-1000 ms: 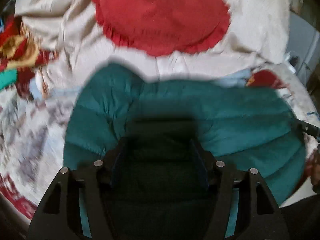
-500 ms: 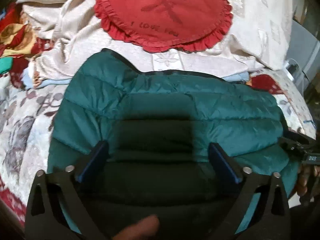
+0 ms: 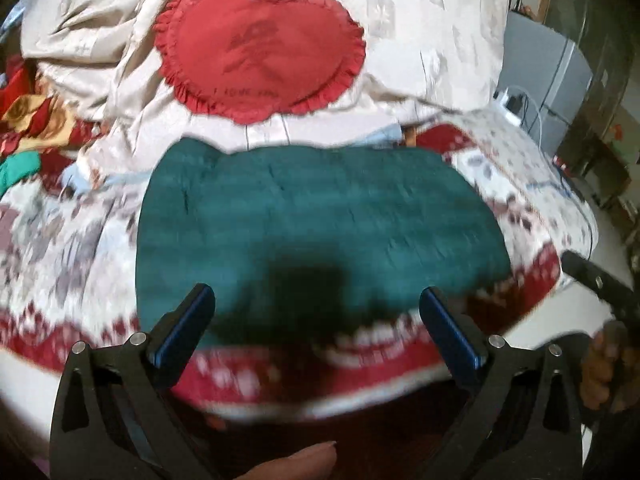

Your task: Fold large clothes

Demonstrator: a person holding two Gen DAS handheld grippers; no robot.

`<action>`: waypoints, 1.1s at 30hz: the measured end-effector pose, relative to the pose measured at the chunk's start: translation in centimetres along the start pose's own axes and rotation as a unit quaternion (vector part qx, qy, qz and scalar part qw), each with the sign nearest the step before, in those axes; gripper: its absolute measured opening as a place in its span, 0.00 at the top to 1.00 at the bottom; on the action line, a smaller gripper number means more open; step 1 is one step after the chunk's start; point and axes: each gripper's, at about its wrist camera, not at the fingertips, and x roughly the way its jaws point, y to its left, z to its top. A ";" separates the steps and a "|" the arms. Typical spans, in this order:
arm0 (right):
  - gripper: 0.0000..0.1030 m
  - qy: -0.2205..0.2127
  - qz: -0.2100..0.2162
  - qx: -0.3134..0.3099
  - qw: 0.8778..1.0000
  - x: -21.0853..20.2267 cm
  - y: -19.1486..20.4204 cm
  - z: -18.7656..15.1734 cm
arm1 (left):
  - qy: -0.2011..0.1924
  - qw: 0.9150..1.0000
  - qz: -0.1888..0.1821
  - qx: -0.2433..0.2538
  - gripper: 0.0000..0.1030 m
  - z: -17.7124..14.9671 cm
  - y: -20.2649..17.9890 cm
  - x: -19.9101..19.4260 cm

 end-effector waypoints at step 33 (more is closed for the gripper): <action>0.00 0.020 -0.144 -0.160 0.976 -6.5 9.1 -10.3 | -0.022 0.998 0.039 -0.047 0.01 -6.7 -0.4 -4.8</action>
